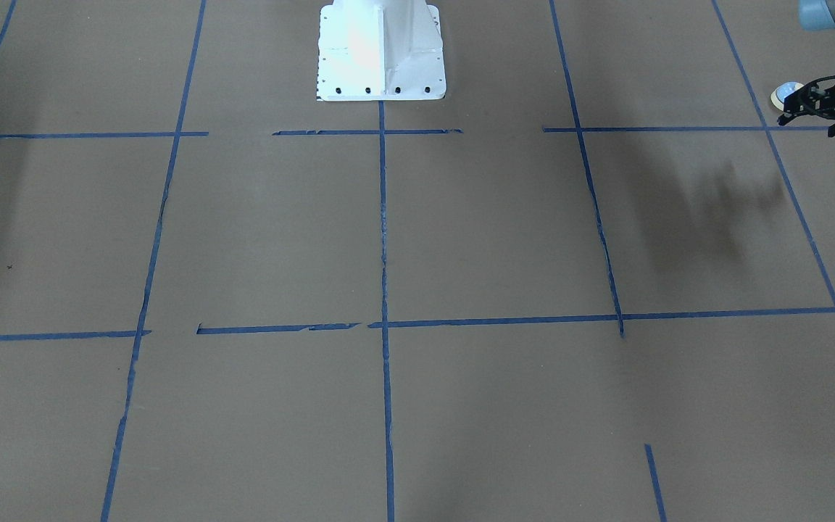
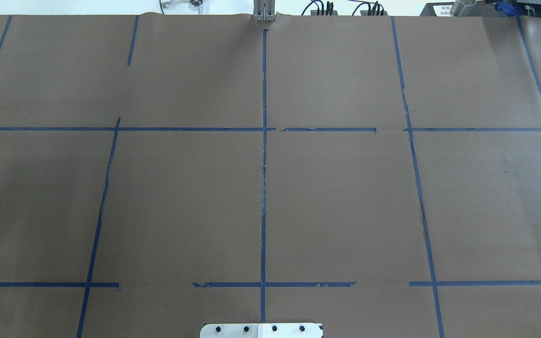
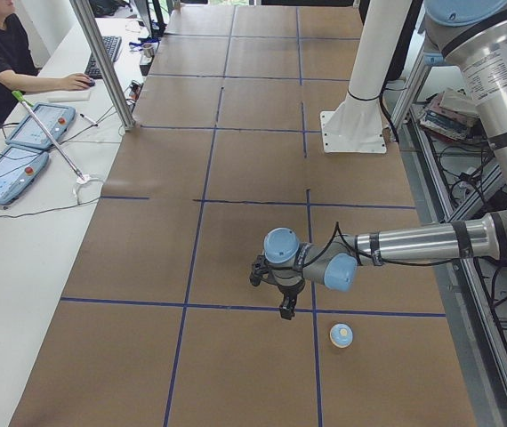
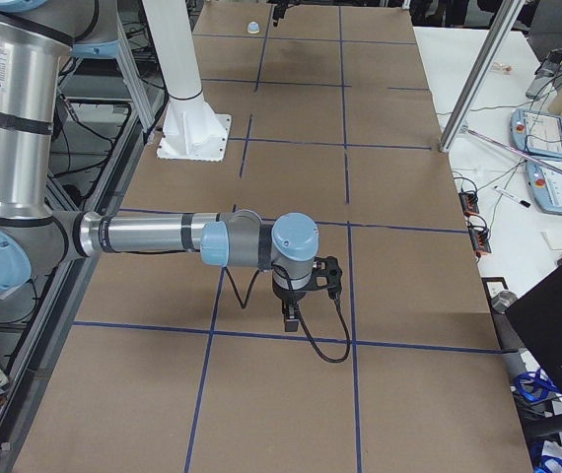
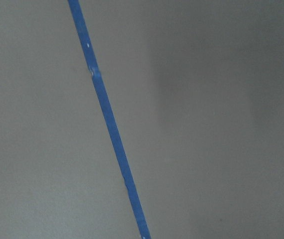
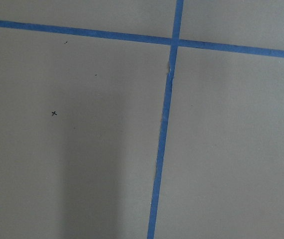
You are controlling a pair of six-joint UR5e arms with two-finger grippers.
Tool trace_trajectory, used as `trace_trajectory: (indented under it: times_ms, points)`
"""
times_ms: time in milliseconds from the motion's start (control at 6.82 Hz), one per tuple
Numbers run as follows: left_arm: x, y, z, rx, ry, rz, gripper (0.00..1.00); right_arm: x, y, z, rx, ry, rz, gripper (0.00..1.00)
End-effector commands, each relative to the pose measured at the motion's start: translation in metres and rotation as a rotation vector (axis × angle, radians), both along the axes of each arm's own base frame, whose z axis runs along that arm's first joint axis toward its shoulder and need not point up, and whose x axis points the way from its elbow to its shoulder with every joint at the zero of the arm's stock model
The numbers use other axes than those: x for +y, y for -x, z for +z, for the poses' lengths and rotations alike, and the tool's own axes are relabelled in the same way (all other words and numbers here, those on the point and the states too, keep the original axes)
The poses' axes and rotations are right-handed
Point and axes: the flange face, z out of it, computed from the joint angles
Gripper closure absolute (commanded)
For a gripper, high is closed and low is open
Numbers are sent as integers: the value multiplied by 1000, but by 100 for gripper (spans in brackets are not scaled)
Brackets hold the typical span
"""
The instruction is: Place and press bell with both arms
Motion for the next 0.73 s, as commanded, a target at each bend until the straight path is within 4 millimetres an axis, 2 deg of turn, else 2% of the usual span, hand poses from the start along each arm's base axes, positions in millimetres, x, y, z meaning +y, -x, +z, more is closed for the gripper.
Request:
trace_trajectory:
  times_ms: [0,147,586]
  points:
    - [32,-8,25,-32,62,76,0,0,0,0,-1,1,1,0]
    - [42,-13,44,-52,96,116,0,0,0,0,-1,1,1,0]
    - [59,-24,66,-76,148,178,0,0,0,0,-1,1,1,0]
